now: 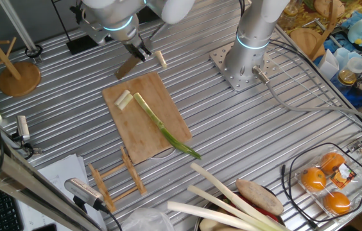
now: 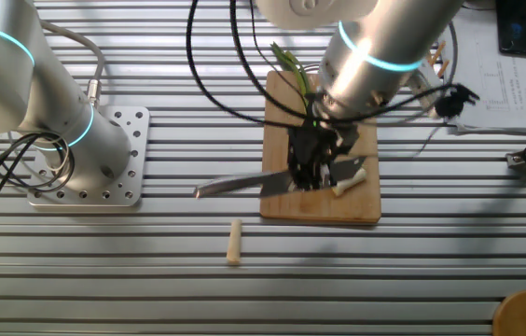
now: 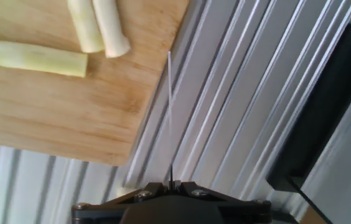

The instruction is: Chop the scallions

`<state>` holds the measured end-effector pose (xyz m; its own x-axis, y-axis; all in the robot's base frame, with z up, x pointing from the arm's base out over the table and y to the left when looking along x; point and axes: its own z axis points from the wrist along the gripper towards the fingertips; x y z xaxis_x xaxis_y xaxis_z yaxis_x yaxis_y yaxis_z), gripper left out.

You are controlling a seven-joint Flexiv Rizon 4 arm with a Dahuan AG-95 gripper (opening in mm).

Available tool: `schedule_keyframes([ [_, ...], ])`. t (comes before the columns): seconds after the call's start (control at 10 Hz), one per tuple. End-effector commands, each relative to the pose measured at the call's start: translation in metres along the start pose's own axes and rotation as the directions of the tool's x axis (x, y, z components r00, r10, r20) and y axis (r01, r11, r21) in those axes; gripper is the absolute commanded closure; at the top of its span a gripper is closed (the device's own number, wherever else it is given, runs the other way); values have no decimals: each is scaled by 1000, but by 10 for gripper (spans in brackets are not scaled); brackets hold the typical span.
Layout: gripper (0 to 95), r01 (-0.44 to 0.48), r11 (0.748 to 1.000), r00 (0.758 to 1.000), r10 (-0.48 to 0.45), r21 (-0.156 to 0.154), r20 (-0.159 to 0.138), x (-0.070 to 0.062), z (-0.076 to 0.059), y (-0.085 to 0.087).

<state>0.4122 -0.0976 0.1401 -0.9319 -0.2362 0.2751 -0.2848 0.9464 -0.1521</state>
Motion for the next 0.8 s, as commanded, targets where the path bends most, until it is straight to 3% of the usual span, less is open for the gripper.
schedule_keyframes([
  [0.1,950,-15,1000,1000,15,-10,21,1,-1,10],
  [0.2,950,-20,999,999,22,-45,44,0,0,12],
  [0.3,950,-44,993,995,52,-107,80,-1,0,17],
  [0.6,950,-50,990,992,65,-129,108,-2,-2,26],
  [0.8,950,-55,984,986,80,-170,146,-4,-2,31],
])
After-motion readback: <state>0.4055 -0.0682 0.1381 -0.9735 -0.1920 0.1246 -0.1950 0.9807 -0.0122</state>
